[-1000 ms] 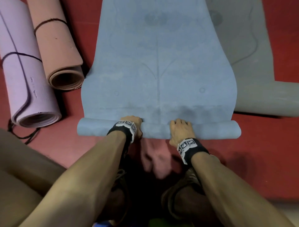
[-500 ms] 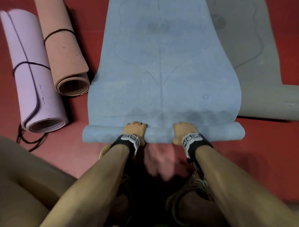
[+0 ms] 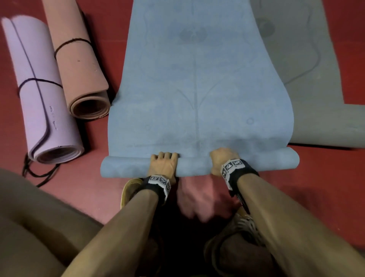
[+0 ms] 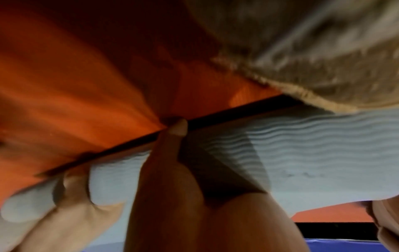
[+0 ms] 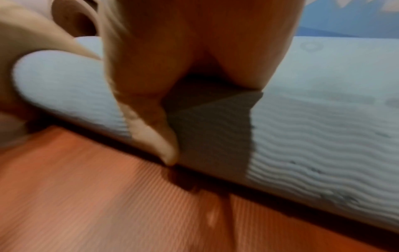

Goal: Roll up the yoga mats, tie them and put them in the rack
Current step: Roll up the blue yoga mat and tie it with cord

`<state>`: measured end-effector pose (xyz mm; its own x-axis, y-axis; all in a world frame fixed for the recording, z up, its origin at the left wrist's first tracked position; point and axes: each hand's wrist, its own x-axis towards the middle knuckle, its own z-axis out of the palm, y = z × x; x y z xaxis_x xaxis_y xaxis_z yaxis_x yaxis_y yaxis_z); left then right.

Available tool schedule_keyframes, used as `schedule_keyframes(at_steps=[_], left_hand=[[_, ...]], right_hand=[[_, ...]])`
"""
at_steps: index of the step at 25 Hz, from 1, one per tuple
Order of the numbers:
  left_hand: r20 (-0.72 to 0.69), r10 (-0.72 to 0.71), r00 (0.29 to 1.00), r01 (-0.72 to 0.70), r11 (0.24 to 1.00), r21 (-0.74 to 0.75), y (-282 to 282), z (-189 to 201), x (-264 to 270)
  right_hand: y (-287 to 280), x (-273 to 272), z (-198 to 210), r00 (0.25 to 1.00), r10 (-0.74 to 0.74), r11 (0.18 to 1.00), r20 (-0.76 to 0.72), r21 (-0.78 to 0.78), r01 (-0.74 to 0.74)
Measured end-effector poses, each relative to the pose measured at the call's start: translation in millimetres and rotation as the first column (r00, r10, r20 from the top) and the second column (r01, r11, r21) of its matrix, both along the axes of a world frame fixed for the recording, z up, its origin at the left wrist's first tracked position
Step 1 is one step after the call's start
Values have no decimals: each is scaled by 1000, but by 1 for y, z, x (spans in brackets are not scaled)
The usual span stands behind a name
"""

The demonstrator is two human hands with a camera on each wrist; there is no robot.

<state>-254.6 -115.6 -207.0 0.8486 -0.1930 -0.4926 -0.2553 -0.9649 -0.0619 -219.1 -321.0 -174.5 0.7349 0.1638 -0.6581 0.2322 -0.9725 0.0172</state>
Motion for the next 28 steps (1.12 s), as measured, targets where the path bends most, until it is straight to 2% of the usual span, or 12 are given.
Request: schedule_keyframes(at_steps=[2,5,8,12,15,17,19,23,25,28], left_hand=[[79,14,997,-16,1000,25,-2,-1,-7],[15,33,999,-33,999,6,0,1,4],[-98,24,995,-26,1000,-15,-2,1,23],[-221,101,970,-83,993,90,-9,14,44],[-312,31,950,-40,999,-20,-1,19,53],[-280,55,958,-67,997,-33,0,19,45],[-172,46,984,-54,997,-46,2,13,29],[32,-98,995,99,995,-13,9,0,5],[59,-104,993,103,995,13,6,-3,1],[12,-70,997,70,998,-5,5,-3,8]], right_hand=[[-2,12,4,997,-30,999,-75,23,31],[0,13,2,995,-30,999,-92,41,34],[-6,-12,-5,999,12,999,50,45,-15],[-6,-46,-7,964,99,994,246,15,-106],[-2,-49,-10,945,93,996,314,-12,-94],[1,-41,-11,957,62,998,282,-17,-59],[4,-30,-10,971,69,998,228,-18,-66],[5,1,3,997,74,997,27,-8,-74],[4,13,7,997,16,1000,-77,4,-16],[3,8,4,998,33,999,-49,21,-32]])
